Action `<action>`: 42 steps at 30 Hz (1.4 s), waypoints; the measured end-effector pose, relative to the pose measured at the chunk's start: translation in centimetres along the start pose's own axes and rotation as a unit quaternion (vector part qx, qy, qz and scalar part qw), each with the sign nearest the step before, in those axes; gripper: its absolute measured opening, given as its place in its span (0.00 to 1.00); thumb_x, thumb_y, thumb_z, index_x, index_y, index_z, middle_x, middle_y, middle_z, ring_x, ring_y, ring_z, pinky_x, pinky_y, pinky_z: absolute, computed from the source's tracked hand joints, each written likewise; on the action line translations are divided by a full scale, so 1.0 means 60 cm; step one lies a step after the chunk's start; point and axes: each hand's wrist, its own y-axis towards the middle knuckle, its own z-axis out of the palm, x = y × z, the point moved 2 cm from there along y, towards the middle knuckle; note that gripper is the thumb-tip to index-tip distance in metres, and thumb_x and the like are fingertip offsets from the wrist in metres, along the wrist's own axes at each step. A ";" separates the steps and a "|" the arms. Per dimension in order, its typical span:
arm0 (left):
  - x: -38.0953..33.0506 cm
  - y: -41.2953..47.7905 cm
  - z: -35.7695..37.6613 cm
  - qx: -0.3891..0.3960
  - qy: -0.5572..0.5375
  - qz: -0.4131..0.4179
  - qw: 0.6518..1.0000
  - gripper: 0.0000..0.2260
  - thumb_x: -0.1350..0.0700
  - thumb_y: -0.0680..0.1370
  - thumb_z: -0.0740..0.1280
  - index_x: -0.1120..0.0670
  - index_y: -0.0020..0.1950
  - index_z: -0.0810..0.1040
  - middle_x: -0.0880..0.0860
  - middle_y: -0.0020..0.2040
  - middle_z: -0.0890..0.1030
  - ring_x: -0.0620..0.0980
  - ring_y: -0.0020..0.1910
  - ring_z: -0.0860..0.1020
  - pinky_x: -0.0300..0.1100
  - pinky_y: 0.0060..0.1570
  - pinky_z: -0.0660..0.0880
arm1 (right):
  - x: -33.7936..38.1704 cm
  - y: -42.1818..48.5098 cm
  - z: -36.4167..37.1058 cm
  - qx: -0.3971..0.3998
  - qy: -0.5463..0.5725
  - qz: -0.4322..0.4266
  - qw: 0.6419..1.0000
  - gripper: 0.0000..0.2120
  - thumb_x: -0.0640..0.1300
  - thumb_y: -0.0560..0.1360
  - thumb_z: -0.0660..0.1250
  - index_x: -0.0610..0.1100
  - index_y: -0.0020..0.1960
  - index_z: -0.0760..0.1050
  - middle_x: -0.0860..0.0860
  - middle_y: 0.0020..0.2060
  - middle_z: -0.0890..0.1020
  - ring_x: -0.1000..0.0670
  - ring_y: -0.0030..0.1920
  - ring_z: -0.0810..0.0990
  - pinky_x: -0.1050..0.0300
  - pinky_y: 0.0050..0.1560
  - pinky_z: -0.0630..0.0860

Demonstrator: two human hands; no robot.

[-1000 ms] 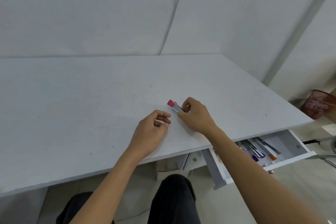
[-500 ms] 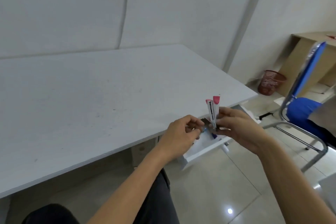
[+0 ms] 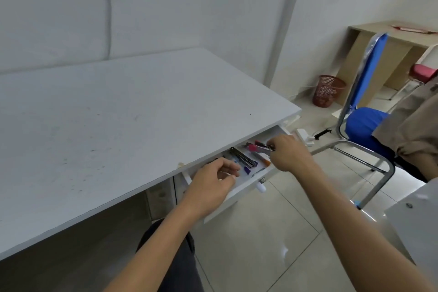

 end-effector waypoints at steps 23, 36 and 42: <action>-0.006 -0.023 -0.001 -0.018 -0.039 -0.008 0.999 0.10 0.61 0.78 0.64 0.48 0.51 0.81 0.45 0.46 0.85 0.43 0.42 0.84 0.37 0.43 0.76 | -0.009 -0.128 0.069 -0.143 0.404 0.122 0.895 0.07 0.37 0.75 0.62 0.45 0.46 0.78 0.51 0.40 0.79 0.51 0.32 0.73 0.56 0.33 0.70; -0.024 -0.055 -0.039 -0.136 0.015 0.063 0.989 0.12 0.62 0.77 0.64 0.47 0.53 0.80 0.41 0.52 0.79 0.36 0.52 0.76 0.29 0.48 0.71 | -0.011 -0.118 0.184 0.098 0.617 0.227 0.747 0.18 0.49 0.80 0.67 0.40 0.65 0.69 0.41 0.55 0.82 0.42 0.54 0.84 0.47 0.52 0.82; -0.008 -0.036 -0.040 -0.142 0.217 0.103 0.960 0.19 0.50 0.76 0.67 0.44 0.67 0.70 0.41 0.67 0.71 0.41 0.68 0.67 0.41 0.69 0.57 | -0.002 -0.118 0.205 0.054 0.679 0.217 0.699 0.18 0.43 0.79 0.70 0.42 0.64 0.68 0.37 0.61 0.78 0.42 0.55 0.84 0.48 0.55 0.81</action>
